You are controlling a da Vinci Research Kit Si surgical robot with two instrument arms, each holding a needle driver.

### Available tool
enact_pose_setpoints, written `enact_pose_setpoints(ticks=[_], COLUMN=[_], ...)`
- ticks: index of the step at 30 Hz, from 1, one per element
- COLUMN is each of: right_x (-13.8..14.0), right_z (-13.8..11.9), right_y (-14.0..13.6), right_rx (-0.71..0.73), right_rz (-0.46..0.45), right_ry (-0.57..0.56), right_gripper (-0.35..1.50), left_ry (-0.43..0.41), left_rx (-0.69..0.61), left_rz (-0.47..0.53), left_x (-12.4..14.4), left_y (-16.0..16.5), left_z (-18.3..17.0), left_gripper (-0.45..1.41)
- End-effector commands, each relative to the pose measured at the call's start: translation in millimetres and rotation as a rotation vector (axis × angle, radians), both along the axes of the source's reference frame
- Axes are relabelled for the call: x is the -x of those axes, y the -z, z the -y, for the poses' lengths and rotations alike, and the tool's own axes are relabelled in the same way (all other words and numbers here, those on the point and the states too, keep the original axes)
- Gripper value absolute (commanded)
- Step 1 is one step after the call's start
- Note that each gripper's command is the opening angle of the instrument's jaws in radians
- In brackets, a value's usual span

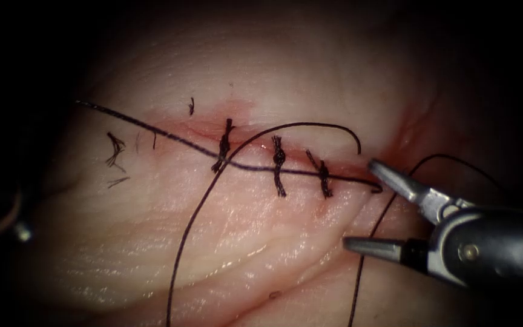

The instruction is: Wound Closure

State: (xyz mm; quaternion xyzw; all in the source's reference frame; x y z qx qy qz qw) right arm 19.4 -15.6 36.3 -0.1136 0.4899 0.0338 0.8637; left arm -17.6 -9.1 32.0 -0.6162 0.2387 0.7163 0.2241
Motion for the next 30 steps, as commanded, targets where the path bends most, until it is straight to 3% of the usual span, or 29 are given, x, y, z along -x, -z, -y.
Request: enact_pose_setpoints(ticks=[1,3,4,5,6,7,8,12,17,19,21,24,30], right_x=[-0.6,-0.7,-0.7,-0.7,-0.5,-0.5,-0.2,0.2,-0.9,-2.8,-3.5,-6.6,-10.6], right_z=[-0.5,-0.6,-0.4,-0.4,-0.1,-0.1,0.3,0.9,4.4,7.4,8.2,11.8,14.7], right_y=[-1.6,-2.6,-3.2,-3.2,-3.5,-3.5,-3.4,-2.8,1.1,4.2,5.1,8.6,11.7], right_rx=[-0.002,0.000,0.008,0.008,0.005,0.005,-0.007,-0.030,-0.046,-0.050,-0.055,-0.068,-0.049], right_rz=[0.013,0.029,0.034,0.034,0.046,0.046,0.057,0.059,0.019,-0.013,-0.024,-0.071,-0.112], right_ry=[0.003,0.006,0.010,0.010,0.032,0.032,0.071,0.086,0.104,0.128,0.139,0.200,0.253], right_gripper=[1.23,1.15,0.93,0.93,0.05,0.05,-0.35,-0.35,-0.35,-0.35,-0.35,-0.35,-0.35], left_ry=[-0.001,-0.003,-0.002,-0.002,-0.007,-0.007,-0.009,-0.016,-0.041,-0.065,-0.069,-0.089,-0.094], left_rx=[0.000,0.002,0.002,0.002,0.003,0.003,0.003,-0.003,-0.016,-0.024,-0.024,-0.033,-0.032], left_rz=[0.002,0.003,0.003,0.003,0.003,0.003,0.002,-0.001,-0.019,-0.038,-0.044,-0.056,-0.065], left_x=[0.5,0.5,0.6,0.6,0.6,0.6,0.6,0.8,1.7,2.6,2.8,3.6,4.1], left_y=[-0.6,-0.6,-0.7,-0.7,-0.8,-0.8,-0.9,-1.5,-3.2,-4.6,-5.1,-6.6,-7.4], left_z=[0.0,0.1,0.1,0.1,0.1,0.1,0.1,0.1,0.3,0.6,0.7,1.0,1.1], left_gripper=[-0.45,-0.45,-0.45,-0.45,-0.45,-0.45,-0.45,-0.45,-0.45,-0.45,-0.45,-0.45,-0.45])
